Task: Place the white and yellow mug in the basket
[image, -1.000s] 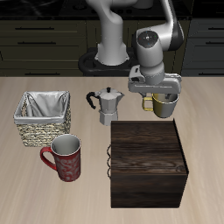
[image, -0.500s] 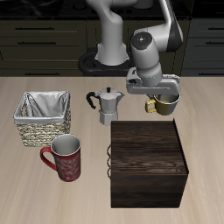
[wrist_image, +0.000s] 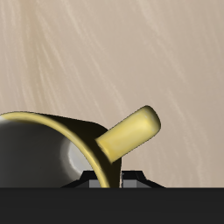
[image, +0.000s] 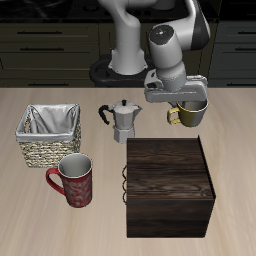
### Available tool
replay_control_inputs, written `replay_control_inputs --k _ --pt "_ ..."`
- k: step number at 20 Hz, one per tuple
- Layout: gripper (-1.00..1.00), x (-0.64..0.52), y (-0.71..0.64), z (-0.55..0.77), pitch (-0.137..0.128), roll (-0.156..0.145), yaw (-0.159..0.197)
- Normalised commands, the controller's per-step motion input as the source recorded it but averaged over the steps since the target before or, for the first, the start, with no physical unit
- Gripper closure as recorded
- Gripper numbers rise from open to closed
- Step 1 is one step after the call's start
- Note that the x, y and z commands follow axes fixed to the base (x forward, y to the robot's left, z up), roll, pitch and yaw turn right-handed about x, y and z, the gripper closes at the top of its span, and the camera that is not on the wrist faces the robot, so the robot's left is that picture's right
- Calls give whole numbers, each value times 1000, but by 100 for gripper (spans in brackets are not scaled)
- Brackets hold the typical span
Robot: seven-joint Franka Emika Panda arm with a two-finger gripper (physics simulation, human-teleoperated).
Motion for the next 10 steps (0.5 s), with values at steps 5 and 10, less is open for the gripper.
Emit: replay_control_inputs --k 5,10 --pt "100 78 -64 461 -73 -14 44" --pt "100 17 -127 465 -57 -11 41"
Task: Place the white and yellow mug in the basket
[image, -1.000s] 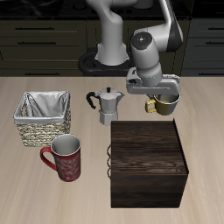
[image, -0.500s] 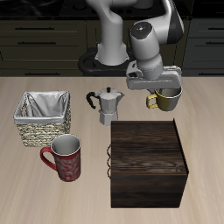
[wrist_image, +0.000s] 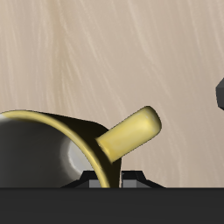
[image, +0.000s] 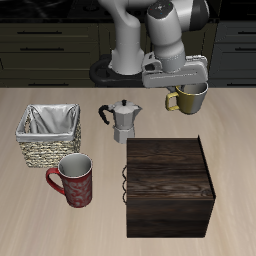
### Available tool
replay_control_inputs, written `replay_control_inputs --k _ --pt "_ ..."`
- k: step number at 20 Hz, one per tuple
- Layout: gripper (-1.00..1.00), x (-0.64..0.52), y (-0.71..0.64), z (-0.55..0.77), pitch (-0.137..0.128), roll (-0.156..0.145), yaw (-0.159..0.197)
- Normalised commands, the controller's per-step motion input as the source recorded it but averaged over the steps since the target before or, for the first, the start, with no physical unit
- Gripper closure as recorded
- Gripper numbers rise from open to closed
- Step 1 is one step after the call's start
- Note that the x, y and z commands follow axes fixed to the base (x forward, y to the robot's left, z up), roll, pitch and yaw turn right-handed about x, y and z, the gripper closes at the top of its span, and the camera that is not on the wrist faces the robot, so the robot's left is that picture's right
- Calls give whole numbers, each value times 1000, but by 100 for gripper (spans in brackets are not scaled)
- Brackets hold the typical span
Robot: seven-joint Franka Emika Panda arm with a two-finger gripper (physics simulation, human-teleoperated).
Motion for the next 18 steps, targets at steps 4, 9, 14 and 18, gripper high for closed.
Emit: replay_control_inputs --k 4,9,14,18 --pt "100 2 -65 321 -66 -15 45" --pt "100 -72 -64 245 -17 -2 19" --pt "100 -78 -97 405 -66 -14 18" --pt "100 70 -87 81 5 -2 30"
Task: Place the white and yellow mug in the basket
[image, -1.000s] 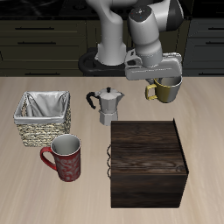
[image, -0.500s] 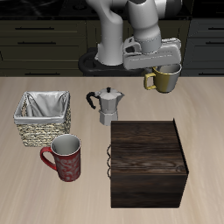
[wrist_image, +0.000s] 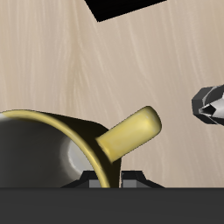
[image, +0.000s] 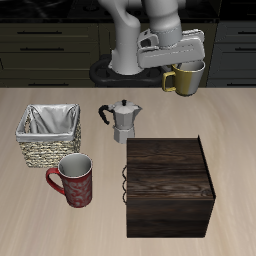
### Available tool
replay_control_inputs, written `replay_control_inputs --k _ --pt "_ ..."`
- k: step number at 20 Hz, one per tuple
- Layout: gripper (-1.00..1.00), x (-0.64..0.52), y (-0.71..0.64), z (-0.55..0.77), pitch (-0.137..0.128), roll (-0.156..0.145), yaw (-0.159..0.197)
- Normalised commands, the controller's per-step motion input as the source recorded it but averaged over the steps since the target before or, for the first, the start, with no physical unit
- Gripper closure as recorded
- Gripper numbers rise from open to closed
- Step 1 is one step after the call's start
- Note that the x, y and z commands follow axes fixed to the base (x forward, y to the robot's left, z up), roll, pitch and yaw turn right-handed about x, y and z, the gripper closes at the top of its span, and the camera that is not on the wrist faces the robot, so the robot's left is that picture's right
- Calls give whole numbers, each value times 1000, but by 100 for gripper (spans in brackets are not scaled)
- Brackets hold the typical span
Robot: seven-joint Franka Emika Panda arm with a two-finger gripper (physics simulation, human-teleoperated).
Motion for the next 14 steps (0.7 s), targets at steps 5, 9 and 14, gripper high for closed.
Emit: replay_control_inputs --k 5,9,14 --pt "100 65 -84 106 22 29 114" --pt "100 113 -426 356 -38 -50 108" --pt "100 67 -601 348 -3 -30 37"
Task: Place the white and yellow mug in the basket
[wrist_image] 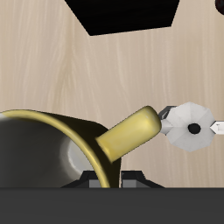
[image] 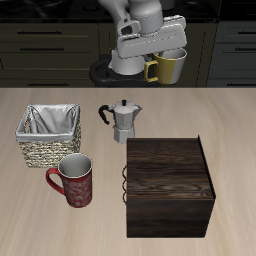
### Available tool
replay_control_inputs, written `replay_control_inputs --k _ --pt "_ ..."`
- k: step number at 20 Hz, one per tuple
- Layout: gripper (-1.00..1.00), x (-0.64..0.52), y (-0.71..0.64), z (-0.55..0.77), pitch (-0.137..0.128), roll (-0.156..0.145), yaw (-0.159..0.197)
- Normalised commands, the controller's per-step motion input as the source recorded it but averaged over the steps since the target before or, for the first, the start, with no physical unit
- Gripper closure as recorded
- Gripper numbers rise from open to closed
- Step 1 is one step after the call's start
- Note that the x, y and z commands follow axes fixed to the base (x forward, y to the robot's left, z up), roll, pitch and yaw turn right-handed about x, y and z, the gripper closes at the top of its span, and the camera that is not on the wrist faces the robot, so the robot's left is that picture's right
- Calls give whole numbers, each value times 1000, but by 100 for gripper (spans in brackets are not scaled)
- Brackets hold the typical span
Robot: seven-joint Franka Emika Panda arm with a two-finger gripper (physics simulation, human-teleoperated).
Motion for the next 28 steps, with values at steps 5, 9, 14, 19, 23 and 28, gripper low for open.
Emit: replay_control_inputs --k 5,9,14,19,23,28 --pt "100 19 -645 440 -46 -43 -3" --pt "100 85 -362 108 100 62 -76" --pt "100 67 -577 316 -49 -27 17" --pt "100 249 -595 151 -31 -54 21" --pt "100 300 -408 80 60 51 -33" --pt "100 193 -374 56 29 20 -30"
